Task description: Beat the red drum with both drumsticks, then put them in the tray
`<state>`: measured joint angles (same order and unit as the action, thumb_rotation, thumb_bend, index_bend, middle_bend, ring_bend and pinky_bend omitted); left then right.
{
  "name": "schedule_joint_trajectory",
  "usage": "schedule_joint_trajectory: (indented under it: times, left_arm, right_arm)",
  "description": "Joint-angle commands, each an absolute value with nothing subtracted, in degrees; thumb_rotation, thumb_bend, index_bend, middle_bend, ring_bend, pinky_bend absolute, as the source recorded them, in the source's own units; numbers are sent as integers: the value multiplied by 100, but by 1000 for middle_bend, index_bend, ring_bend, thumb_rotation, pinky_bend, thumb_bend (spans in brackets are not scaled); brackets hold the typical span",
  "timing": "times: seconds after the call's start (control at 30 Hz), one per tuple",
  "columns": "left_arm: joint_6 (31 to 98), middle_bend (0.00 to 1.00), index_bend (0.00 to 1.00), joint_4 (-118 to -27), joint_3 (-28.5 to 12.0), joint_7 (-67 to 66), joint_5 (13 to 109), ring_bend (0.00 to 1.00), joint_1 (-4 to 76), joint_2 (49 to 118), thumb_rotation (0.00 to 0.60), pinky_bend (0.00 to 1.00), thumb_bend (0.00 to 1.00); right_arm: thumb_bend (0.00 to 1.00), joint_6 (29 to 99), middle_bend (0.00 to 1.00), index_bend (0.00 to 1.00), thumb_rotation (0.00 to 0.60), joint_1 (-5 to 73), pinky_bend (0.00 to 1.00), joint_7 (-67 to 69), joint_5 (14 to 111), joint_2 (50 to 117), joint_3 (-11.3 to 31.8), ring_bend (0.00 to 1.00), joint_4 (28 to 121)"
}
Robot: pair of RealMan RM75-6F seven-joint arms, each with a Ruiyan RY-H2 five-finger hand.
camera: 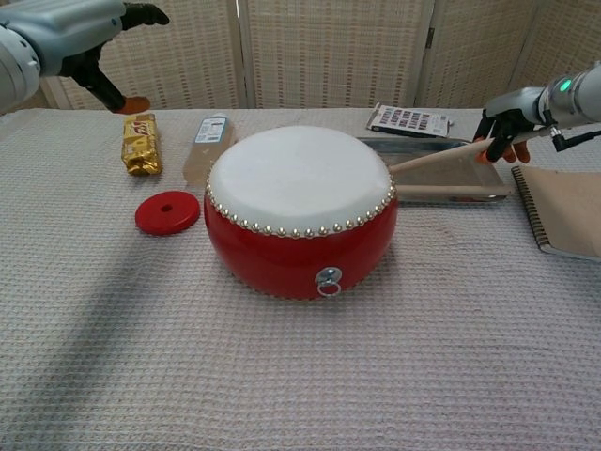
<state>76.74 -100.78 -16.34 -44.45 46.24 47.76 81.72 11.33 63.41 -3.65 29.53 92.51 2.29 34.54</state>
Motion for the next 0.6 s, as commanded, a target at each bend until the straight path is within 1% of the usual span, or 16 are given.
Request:
schedule_joint_trajectory:
  times: [0.03, 0.1, 0.13, 0.17, 0.23, 0.3, 0.4, 0.5, 0.6]
  left_arm:
    - [7657, 0, 0, -10063, -1631, -4445, 4617, 0, 4774, 8170, 600, 133, 356]
    - [7642, 0, 0, -10050, -1629, -4442, 4614, 0, 4775, 8177, 600, 133, 356]
    - [7626, 0, 0, -10041, -1619, -4454, 4626, 0, 4782, 8178, 600, 133, 356]
    - [7620, 0, 0, -10033, -1612, -4460, 4641, 0, 4787, 8183, 600, 133, 357]
    - [7616, 0, 0, -10033, -1614, -4457, 4662, 0, 4792, 8189, 600, 133, 357]
    - [7613, 0, 0, -10039, -1624, -4440, 4683, 0, 4794, 8189, 600, 133, 357]
    - [7612, 0, 0, -10036, -1625, -4438, 4705, 0, 4793, 8183, 600, 133, 356]
    - [7602, 0, 0, -10039, -1628, -4441, 4708, 0, 4794, 8176, 600, 133, 357]
    - [7598, 0, 0, -10047, -1638, -4434, 4719, 0, 4796, 8170, 600, 133, 356]
  right_arm:
    - [507, 947, 800, 804, 600, 6440, 608, -305, 3109, 9528, 146, 595, 3039]
    - [481, 874, 707, 643, 600, 6476, 548, -265, 3157, 9614, 144, 504, 2884]
    - [468, 830, 678, 595, 600, 6498, 527, -249, 3201, 9665, 133, 474, 2787]
    - [437, 797, 634, 522, 600, 6516, 493, -236, 3249, 9716, 120, 431, 2689]
    - [379, 740, 580, 434, 600, 6536, 456, -207, 3311, 9792, 106, 380, 2545]
    - [313, 674, 523, 343, 600, 6557, 442, -156, 3372, 9874, 108, 325, 2383]
    - [271, 643, 483, 266, 600, 6569, 438, -75, 3471, 9971, 143, 284, 2198]
    - [227, 620, 444, 215, 600, 6575, 438, -10, 3586, 10031, 186, 263, 2060]
    - [204, 620, 414, 178, 600, 6582, 437, 53, 3699, 10046, 249, 245, 1983]
